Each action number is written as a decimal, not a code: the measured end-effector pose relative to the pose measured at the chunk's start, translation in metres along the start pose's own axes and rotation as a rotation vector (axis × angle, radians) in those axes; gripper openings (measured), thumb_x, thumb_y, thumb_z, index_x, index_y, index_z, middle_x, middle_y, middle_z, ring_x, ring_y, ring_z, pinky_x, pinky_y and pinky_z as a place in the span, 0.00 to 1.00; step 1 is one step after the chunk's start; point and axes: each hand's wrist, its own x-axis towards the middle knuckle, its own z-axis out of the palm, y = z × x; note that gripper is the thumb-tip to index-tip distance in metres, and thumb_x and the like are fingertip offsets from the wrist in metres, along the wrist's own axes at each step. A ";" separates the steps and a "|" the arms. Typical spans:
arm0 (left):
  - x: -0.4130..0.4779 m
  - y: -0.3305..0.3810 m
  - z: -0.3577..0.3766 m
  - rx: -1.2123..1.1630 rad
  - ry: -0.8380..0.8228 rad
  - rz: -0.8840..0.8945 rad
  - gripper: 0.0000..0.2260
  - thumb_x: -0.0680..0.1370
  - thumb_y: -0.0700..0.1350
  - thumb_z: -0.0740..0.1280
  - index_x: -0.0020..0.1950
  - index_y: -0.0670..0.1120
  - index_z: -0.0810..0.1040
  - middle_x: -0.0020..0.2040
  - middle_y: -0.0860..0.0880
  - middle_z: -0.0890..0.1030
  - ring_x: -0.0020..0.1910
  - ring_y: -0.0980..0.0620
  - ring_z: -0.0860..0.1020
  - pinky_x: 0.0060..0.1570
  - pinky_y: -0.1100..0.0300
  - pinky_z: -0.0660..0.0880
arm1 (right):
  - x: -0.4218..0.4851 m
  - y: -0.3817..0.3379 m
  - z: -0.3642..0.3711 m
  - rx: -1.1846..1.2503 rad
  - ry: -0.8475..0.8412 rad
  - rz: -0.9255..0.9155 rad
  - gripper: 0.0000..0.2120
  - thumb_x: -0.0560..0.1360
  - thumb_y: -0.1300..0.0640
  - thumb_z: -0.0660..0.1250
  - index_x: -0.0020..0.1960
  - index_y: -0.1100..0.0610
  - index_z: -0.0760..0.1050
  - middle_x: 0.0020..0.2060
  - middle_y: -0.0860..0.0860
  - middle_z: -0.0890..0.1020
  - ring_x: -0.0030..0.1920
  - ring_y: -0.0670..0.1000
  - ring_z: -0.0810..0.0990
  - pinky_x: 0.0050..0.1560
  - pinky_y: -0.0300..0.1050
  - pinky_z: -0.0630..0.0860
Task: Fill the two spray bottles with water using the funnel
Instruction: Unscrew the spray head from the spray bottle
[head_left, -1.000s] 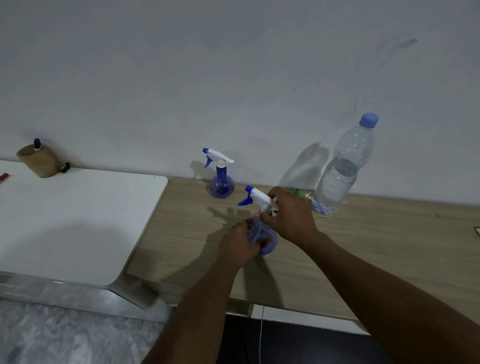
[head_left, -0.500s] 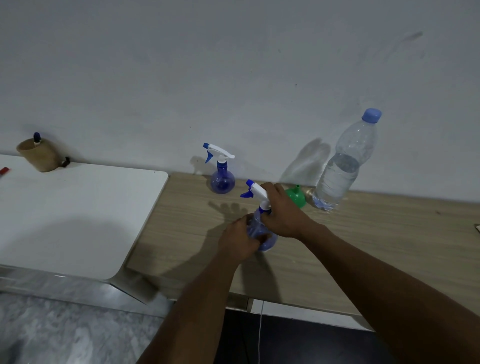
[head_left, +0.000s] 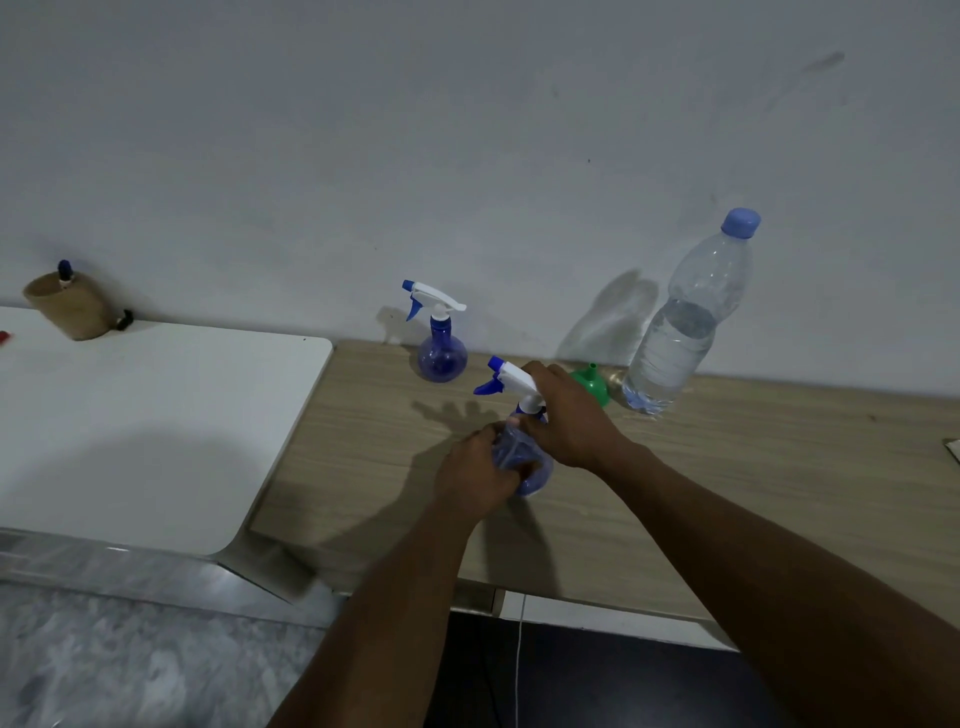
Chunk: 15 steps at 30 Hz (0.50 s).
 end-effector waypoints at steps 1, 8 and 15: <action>0.000 0.001 -0.001 0.003 -0.004 0.000 0.26 0.73 0.50 0.76 0.69 0.51 0.75 0.60 0.50 0.84 0.60 0.47 0.81 0.61 0.50 0.78 | 0.001 -0.002 -0.001 -0.003 -0.012 -0.005 0.22 0.74 0.58 0.71 0.66 0.54 0.70 0.53 0.55 0.77 0.49 0.57 0.77 0.50 0.56 0.77; -0.001 0.003 -0.001 -0.011 -0.035 0.012 0.25 0.74 0.53 0.76 0.68 0.50 0.75 0.60 0.49 0.83 0.59 0.48 0.81 0.62 0.48 0.77 | 0.001 -0.007 -0.029 0.035 -0.043 -0.017 0.18 0.74 0.64 0.71 0.63 0.56 0.74 0.54 0.53 0.81 0.52 0.54 0.79 0.49 0.44 0.73; -0.007 0.007 -0.004 -0.022 -0.022 0.013 0.26 0.69 0.61 0.76 0.64 0.57 0.77 0.57 0.53 0.84 0.56 0.50 0.82 0.58 0.48 0.79 | 0.012 -0.027 -0.087 0.035 0.027 -0.046 0.19 0.74 0.56 0.74 0.62 0.56 0.72 0.52 0.52 0.80 0.49 0.52 0.80 0.46 0.42 0.74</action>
